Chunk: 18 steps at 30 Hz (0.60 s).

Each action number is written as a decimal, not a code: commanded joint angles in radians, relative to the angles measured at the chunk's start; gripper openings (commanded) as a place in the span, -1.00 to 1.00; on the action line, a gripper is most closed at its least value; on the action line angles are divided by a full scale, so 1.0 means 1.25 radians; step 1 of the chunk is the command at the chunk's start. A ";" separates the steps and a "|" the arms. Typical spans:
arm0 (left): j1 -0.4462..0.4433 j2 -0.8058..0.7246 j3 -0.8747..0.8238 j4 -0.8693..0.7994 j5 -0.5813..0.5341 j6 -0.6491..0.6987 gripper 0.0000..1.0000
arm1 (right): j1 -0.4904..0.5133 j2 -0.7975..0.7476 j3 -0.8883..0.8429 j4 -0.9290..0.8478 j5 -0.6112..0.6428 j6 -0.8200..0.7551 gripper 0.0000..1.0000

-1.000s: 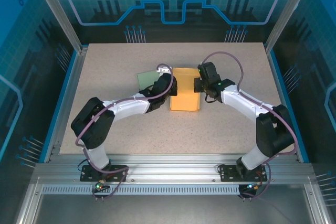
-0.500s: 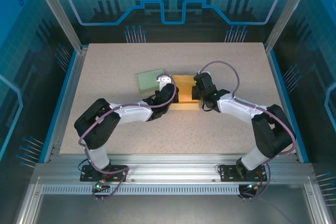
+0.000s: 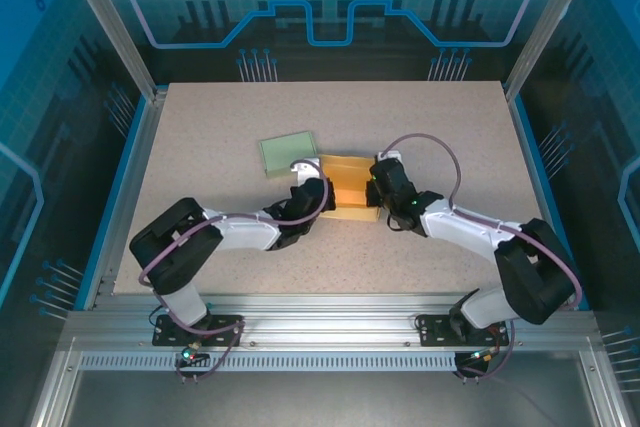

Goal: Fold the paper box

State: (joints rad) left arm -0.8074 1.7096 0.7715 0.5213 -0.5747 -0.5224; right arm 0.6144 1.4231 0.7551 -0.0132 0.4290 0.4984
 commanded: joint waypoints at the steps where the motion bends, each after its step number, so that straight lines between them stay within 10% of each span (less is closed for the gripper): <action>1: -0.039 0.000 -0.050 0.067 0.114 0.022 -0.92 | 0.047 -0.035 -0.045 0.057 -0.063 0.018 -0.79; 18: -0.135 0.022 -0.163 0.192 -0.026 0.097 -0.82 | 0.170 -0.096 -0.164 0.052 0.043 0.121 -0.54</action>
State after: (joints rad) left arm -0.9447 1.7348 0.5903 0.7578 -0.6445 -0.4179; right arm 0.7990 1.3319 0.5549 0.0418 0.4976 0.6140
